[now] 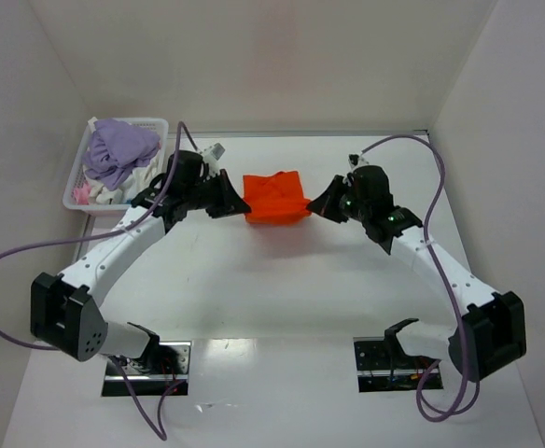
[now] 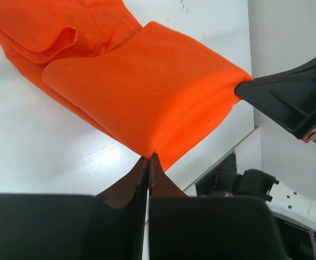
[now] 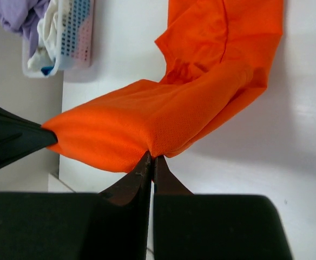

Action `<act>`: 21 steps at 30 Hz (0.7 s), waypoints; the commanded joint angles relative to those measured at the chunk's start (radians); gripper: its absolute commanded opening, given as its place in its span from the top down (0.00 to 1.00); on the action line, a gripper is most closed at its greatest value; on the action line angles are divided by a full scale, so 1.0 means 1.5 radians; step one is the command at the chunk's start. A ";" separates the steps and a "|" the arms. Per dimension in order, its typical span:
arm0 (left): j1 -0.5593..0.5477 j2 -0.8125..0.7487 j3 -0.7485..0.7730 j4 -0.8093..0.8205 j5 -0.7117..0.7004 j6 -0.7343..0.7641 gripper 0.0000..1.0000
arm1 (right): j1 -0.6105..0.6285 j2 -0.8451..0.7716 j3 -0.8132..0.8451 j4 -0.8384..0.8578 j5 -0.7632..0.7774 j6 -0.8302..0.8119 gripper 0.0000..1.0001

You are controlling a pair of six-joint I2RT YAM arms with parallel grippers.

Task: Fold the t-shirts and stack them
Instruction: Fold the long partially folded tshirt into a neat square

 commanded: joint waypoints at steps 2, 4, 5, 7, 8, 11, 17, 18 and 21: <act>-0.017 -0.067 -0.033 -0.029 -0.002 0.006 1.00 | 0.042 -0.079 -0.041 0.015 0.029 0.045 1.00; -0.023 -0.101 -0.044 -0.036 -0.010 0.006 1.00 | 0.057 -0.104 -0.061 0.005 0.046 0.057 1.00; -0.023 -0.111 -0.044 -0.044 -0.010 0.006 1.00 | 0.069 -0.116 -0.061 0.004 0.046 0.065 1.00; -0.029 -0.145 -0.062 -0.044 -0.017 -0.003 1.00 | 0.081 -0.151 -0.067 -0.006 0.062 0.074 1.00; -0.029 -0.156 -0.062 -0.053 -0.017 -0.010 1.00 | 0.087 -0.161 -0.067 -0.017 0.062 0.080 1.00; -0.029 -0.203 -0.069 -0.067 -0.033 -0.017 1.00 | 0.098 -0.189 -0.067 -0.032 0.069 0.081 1.00; -0.029 -0.206 -0.061 -0.081 -0.042 -0.024 1.00 | 0.104 -0.144 -0.040 -0.039 0.069 0.060 1.00; -0.029 -0.206 -0.061 -0.081 -0.042 -0.024 1.00 | 0.104 -0.133 -0.025 -0.039 0.075 0.054 1.00; -0.029 -0.177 -0.078 -0.066 -0.036 -0.024 1.00 | 0.104 -0.092 -0.008 -0.046 0.094 0.037 1.00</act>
